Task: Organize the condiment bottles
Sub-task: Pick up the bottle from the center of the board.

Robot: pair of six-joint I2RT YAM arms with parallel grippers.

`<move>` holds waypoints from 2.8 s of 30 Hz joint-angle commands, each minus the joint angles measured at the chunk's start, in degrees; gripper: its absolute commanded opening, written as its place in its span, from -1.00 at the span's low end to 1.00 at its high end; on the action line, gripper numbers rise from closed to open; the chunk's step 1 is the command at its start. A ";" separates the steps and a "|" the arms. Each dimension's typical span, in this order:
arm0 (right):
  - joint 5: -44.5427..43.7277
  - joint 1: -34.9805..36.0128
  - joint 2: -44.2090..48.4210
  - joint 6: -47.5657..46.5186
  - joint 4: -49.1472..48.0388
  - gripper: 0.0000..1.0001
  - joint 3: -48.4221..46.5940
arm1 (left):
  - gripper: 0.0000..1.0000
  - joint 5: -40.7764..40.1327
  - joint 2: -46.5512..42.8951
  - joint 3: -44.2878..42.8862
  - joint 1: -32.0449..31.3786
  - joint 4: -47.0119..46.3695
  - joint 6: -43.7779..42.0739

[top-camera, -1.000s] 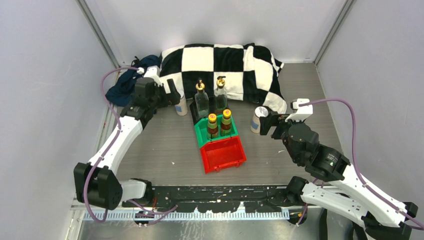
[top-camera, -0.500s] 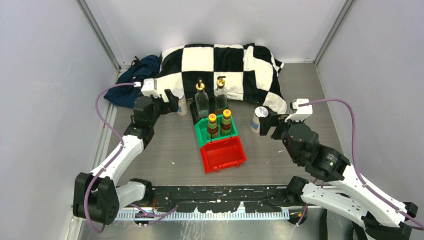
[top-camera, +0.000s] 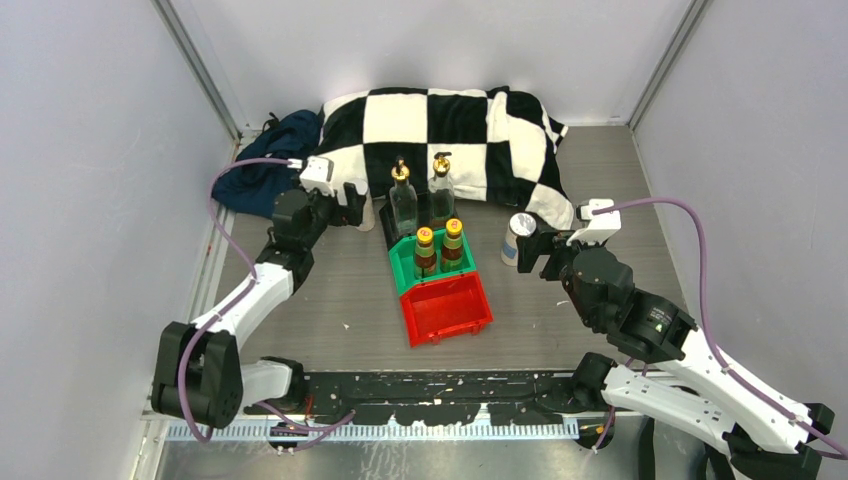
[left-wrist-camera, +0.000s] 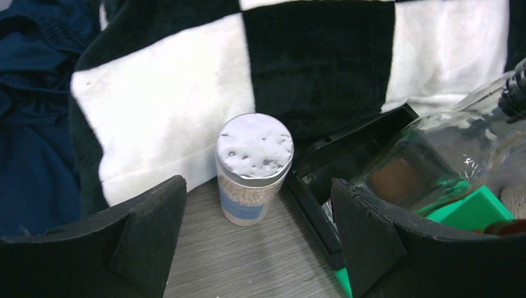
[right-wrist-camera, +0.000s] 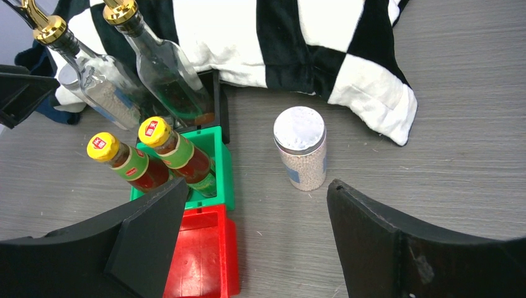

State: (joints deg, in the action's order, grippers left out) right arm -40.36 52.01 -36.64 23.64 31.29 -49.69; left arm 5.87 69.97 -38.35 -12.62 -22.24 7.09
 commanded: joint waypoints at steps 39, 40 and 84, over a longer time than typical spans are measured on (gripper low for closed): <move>0.46 0.02 -2.20 -1.15 -2.79 0.79 -0.16 | 0.75 12.87 16.90 0.93 2.94 -27.19 -4.69; 0.46 0.02 -2.24 -1.13 -2.81 0.79 -0.14 | 0.75 12.83 17.17 0.77 2.95 -27.32 -4.77; 0.23 -0.10 -4.07 -1.71 -3.39 0.79 -0.23 | 0.67 11.09 25.37 -3.88 3.31 -32.73 -4.42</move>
State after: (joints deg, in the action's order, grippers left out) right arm -39.72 52.01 -40.56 22.59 30.35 -49.65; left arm 17.54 94.78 -40.18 -9.72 -50.78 2.74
